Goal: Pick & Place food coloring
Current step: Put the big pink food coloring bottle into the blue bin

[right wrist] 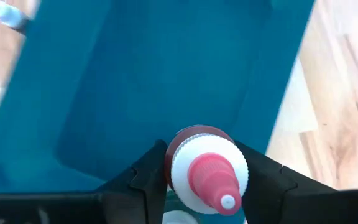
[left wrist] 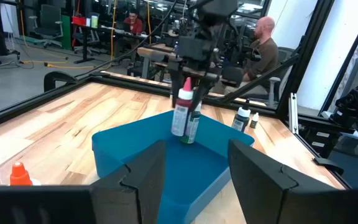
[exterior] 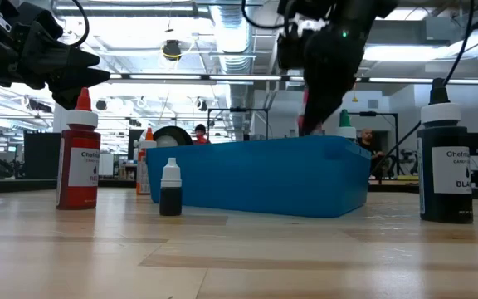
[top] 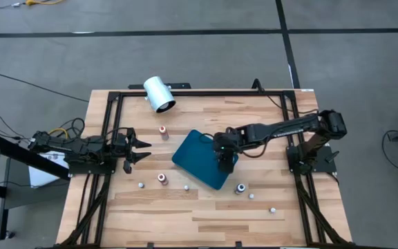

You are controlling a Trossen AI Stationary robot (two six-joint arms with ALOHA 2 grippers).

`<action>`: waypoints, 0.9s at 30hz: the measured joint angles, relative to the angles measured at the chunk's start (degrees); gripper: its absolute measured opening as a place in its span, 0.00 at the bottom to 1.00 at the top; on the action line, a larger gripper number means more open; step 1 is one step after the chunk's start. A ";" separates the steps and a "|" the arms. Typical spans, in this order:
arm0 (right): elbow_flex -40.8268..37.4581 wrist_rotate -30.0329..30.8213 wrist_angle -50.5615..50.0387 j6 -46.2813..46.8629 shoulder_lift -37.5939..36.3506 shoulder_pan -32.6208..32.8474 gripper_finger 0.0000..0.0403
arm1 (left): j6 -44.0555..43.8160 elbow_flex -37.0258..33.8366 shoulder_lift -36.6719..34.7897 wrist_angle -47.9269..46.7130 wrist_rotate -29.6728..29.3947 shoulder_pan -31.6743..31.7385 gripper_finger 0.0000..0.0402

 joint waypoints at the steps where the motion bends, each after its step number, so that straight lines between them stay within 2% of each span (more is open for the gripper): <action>1: 0.00 0.35 -0.11 -0.26 0.53 -0.16 0.38 | 0.00 0.00 0.00 0.01 0.00 -0.02 0.41; 9: -0.02 0.38 -1.17 -0.92 1.81 -1.12 0.36 | 0.00 0.00 -0.01 -0.06 -0.02 -0.02 0.41; 17: 0.00 0.15 -1.34 -0.33 1.78 -1.85 0.42 | 0.00 0.02 0.01 -0.08 0.00 0.00 0.41; 27: 0.00 0.10 -2.21 -0.35 1.78 -1.86 0.40 | 0.00 0.02 -0.01 -0.10 0.00 -0.02 0.41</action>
